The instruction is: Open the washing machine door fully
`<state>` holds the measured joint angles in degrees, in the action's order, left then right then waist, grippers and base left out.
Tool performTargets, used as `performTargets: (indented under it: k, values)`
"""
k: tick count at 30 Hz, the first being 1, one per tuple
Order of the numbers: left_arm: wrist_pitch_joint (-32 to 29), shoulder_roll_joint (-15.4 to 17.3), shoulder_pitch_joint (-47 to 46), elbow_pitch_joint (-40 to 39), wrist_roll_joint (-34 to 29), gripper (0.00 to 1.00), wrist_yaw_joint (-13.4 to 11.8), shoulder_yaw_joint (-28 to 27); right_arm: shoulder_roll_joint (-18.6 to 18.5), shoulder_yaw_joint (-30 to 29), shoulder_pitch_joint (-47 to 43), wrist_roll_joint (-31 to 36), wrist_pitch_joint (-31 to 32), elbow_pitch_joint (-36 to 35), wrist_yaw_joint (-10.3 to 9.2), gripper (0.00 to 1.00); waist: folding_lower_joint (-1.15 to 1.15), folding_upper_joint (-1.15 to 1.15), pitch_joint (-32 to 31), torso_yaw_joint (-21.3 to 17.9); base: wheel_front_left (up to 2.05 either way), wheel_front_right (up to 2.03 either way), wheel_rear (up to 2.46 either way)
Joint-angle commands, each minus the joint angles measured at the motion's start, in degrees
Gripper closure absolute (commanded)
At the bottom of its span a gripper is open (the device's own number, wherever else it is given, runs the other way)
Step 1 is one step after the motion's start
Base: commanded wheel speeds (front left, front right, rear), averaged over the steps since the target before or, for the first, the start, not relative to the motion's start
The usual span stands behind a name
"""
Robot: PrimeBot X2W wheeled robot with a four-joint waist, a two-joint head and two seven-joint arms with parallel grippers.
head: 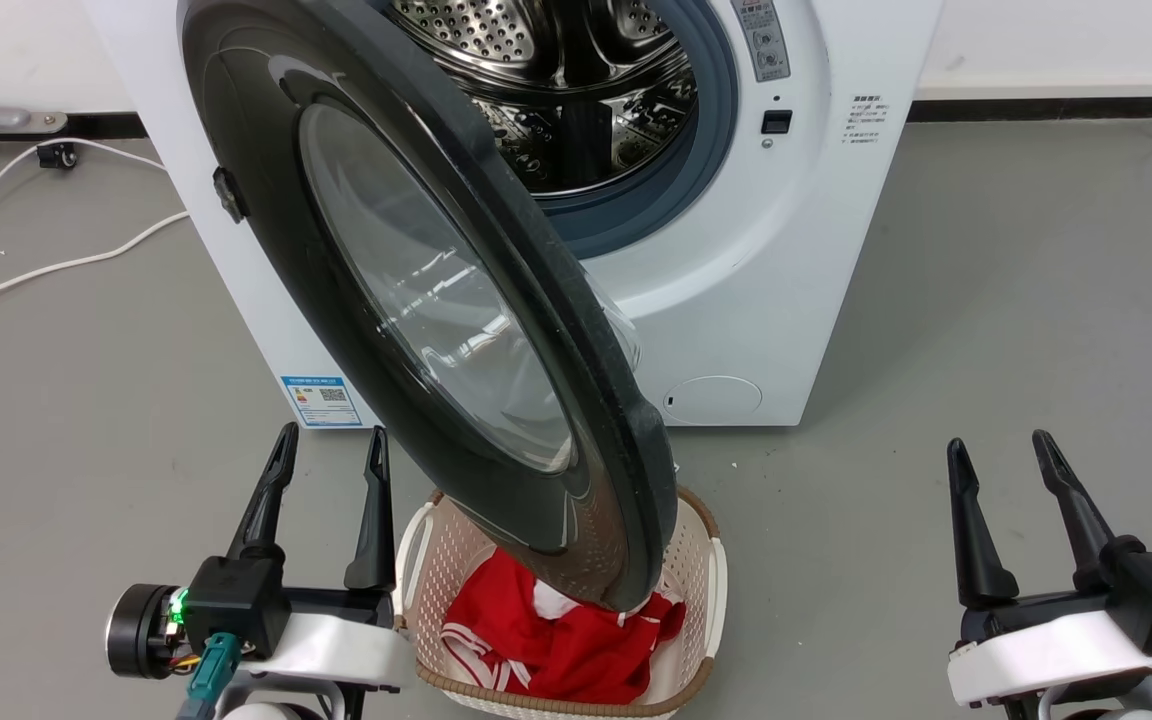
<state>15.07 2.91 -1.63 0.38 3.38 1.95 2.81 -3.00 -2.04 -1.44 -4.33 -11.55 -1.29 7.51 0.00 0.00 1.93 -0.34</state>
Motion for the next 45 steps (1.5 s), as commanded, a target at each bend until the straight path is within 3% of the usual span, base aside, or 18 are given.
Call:
performTargets:
  k: [1, 4, 5, 6, 7, 18, 29, 37, 45]
  values:
    - [0.1, 0.0, -0.4, -0.2, -0.2, 0.00, 0.0, -0.2, 0.2, 0.0, 0.6, -0.1, -0.4, 0.3, -0.04, 0.00, 0.00, 0.00, 0.1, -0.1, 0.00, 0.00, 0.00]
    - [0.1, 0.0, -0.4, -0.3, -0.2, 0.00, 0.1, -0.3, 0.2, 0.0, 1.0, -0.4, -0.6, 0.6, -0.03, 0.00, 0.00, 0.00, 0.3, -0.2, 0.00, 0.00, 0.00]
    - [0.1, 0.0, -0.4, -0.2, -0.2, 0.31, 0.2, -0.3, 0.2, 0.0, 1.1, -0.7, -0.6, 0.7, -0.04, 0.00, 0.00, 0.00, 0.4, -0.2, 0.00, 0.00, 0.00]
    - [0.1, 0.0, -0.5, -0.2, -0.2, 0.92, 0.2, -0.3, 0.2, 0.1, 1.2, -0.8, -0.6, 0.8, -0.04, 0.00, 0.00, 0.00, 0.4, -0.2, 0.00, 0.00, 0.00]
    - [0.1, 0.0, -0.5, -0.3, -0.2, 1.00, 0.3, -0.4, 0.2, 0.1, 1.3, -0.9, -0.6, 0.9, -0.03, 0.00, 0.00, 0.00, 0.5, -0.3, 0.00, 0.00, 0.00]
    - [0.1, 0.0, -1.8, -5.3, 0.6, 1.00, 0.3, -1.0, 0.2, 0.0, 1.6, -1.3, -1.0, 1.8, -0.04, 0.00, 0.00, 0.00, 0.6, -0.3, 0.00, 0.00, 0.00]
    - [0.1, -0.1, -8.5, -23.8, 2.1, 1.00, -0.7, 1.6, 0.2, -0.3, 1.9, -2.6, -1.2, 2.7, -0.04, 0.00, 0.00, 0.00, 0.9, 0.1, 0.00, 0.00, 0.00]
    - [0.1, 0.0, -15.8, -32.6, 3.6, 1.00, -0.4, 10.7, 0.2, -0.4, 2.6, -2.9, -1.4, 3.2, -0.04, 0.00, 0.00, 0.00, 1.5, 0.0, 0.00, 0.00, 0.00]
    - [0.1, 0.0, -14.5, -26.9, 8.7, 1.00, 2.1, 26.9, 0.2, -0.7, 2.2, -3.2, -1.1, 4.0, -0.03, 0.00, 0.00, 0.00, 1.4, -0.5, 0.00, 0.00, 0.00]
